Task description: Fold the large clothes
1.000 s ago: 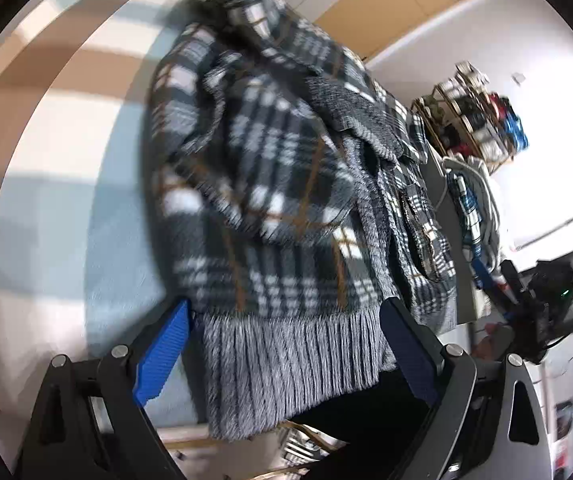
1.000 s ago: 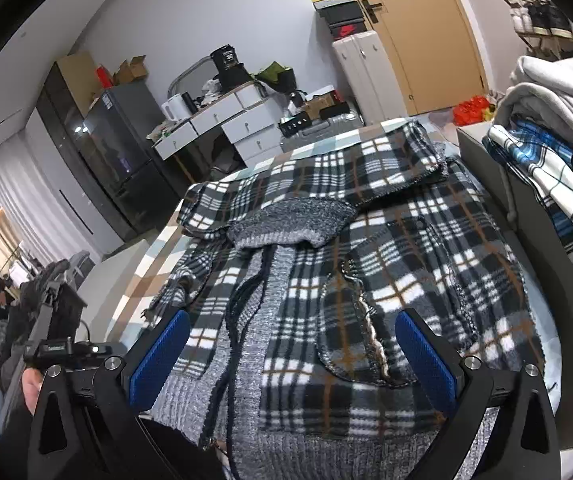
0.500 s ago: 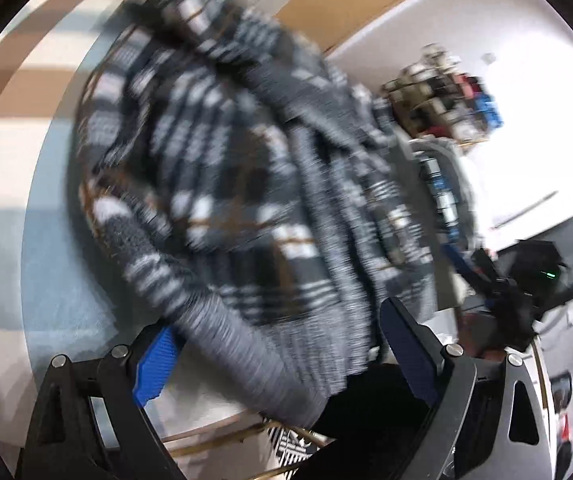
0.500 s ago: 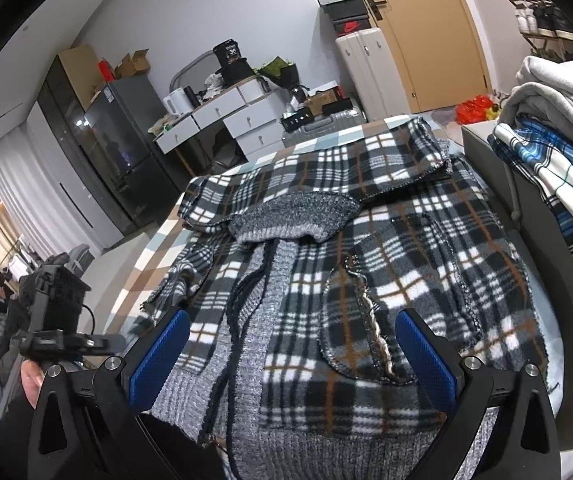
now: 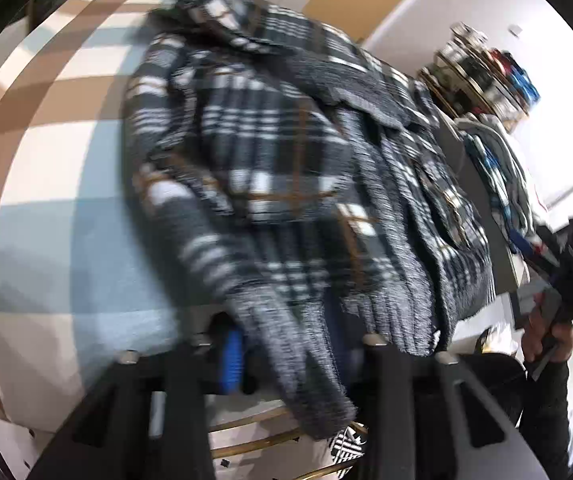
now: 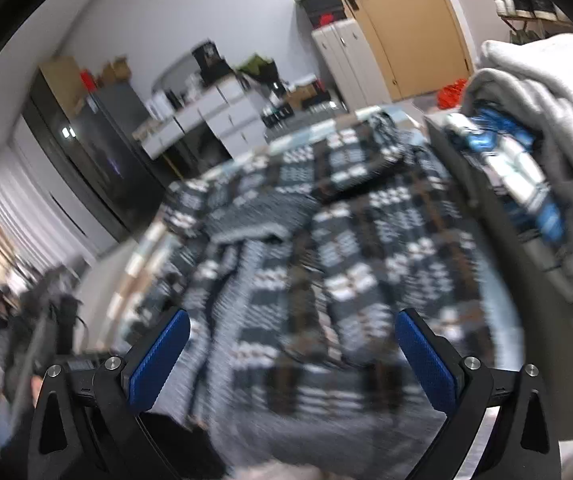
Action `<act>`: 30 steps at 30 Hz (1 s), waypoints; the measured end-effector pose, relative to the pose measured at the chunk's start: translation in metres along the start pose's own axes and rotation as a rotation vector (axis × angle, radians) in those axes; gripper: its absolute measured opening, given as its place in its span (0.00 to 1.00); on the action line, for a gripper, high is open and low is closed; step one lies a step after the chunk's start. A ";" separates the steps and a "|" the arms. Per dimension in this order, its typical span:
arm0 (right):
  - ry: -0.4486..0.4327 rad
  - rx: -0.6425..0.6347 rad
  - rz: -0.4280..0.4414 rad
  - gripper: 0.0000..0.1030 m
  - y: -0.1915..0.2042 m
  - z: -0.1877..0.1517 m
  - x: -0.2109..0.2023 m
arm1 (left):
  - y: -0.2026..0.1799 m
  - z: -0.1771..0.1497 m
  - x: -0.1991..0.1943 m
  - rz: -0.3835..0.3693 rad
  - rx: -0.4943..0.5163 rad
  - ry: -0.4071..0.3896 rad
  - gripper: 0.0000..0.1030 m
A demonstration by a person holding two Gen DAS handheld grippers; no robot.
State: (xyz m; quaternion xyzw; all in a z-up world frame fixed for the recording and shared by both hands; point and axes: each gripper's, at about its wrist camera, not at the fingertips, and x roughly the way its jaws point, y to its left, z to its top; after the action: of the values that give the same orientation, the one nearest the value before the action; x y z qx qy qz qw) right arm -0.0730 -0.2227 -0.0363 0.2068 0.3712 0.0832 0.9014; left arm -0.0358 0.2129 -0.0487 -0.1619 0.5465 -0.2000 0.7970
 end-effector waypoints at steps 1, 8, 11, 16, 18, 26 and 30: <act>0.040 -0.016 -0.029 1.00 -0.005 0.000 -0.002 | 0.005 0.000 0.000 -0.004 -0.019 0.011 0.06; 0.266 0.002 -0.162 1.00 -0.045 -0.012 0.007 | 0.007 0.001 -0.013 -0.087 -0.034 -0.007 0.04; 0.323 0.030 -0.164 0.99 -0.056 -0.017 0.012 | 0.018 0.003 -0.031 -0.209 -0.085 -0.056 0.04; 0.354 0.135 -0.137 0.99 -0.079 -0.024 0.019 | 0.031 0.006 -0.047 -0.273 -0.126 -0.116 0.03; 0.365 0.144 -0.136 0.99 -0.081 -0.027 0.022 | 0.034 0.006 -0.045 -0.269 -0.147 -0.106 0.03; 0.392 0.219 0.097 0.77 -0.068 -0.031 0.022 | 0.021 0.005 -0.027 -0.192 -0.121 -0.055 0.03; 0.344 0.242 0.218 0.76 -0.064 -0.031 0.020 | 0.019 0.004 -0.022 -0.156 -0.111 -0.030 0.03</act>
State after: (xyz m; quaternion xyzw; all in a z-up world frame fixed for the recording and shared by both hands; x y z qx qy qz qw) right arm -0.0809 -0.2650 -0.0969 0.3348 0.5023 0.1689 0.7792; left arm -0.0363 0.2406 -0.0389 -0.2510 0.5305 -0.2286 0.7767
